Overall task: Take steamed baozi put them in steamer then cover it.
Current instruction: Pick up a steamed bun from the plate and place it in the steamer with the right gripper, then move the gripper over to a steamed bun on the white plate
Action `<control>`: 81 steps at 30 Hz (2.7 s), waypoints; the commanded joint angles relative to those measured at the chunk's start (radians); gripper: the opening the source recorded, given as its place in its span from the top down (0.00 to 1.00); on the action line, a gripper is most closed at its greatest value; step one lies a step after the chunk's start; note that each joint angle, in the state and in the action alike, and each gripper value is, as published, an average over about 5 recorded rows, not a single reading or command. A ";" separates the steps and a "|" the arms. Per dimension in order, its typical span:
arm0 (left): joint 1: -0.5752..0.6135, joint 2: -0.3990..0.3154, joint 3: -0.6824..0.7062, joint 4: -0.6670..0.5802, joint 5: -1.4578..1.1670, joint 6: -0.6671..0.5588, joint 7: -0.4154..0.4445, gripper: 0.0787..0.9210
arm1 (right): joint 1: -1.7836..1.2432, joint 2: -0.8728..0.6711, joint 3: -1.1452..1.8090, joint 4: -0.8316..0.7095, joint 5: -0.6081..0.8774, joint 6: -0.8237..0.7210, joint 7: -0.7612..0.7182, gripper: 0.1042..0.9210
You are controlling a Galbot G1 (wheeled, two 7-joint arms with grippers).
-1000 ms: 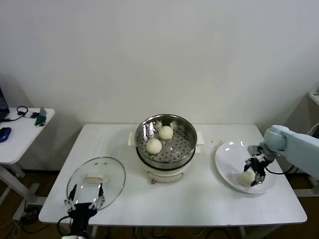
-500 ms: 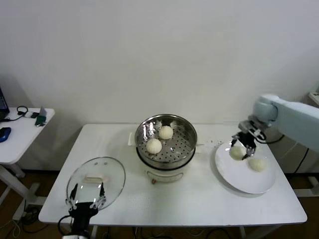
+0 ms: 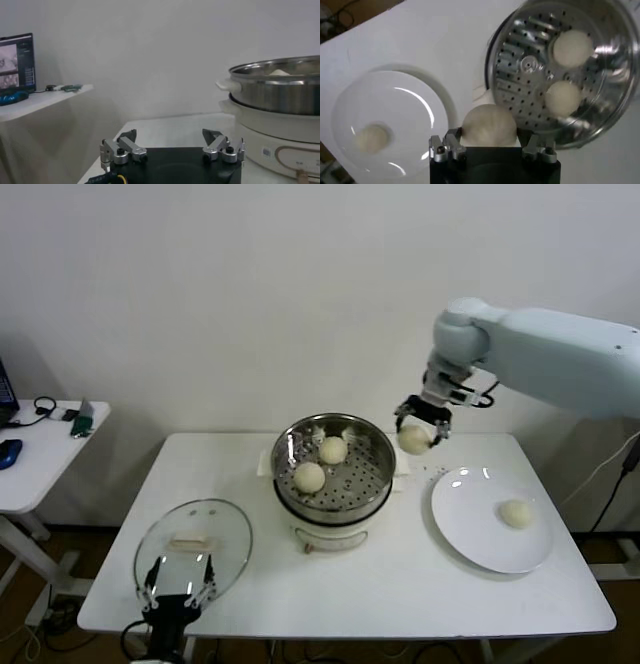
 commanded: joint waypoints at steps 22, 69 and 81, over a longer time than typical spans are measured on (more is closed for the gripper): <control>0.019 0.013 -0.041 0.008 -0.031 -0.003 -0.002 0.12 | -0.219 0.318 0.005 -0.041 -0.281 0.170 0.034 0.23; 0.021 0.025 -0.033 -0.006 -0.024 -0.005 0.001 0.12 | -0.078 -0.495 -0.070 0.000 0.246 -0.538 0.122 0.12; 0.024 0.008 -0.032 -0.007 -0.027 -0.017 0.010 0.12 | -0.567 -0.586 0.348 -0.186 -0.104 -0.466 0.101 0.12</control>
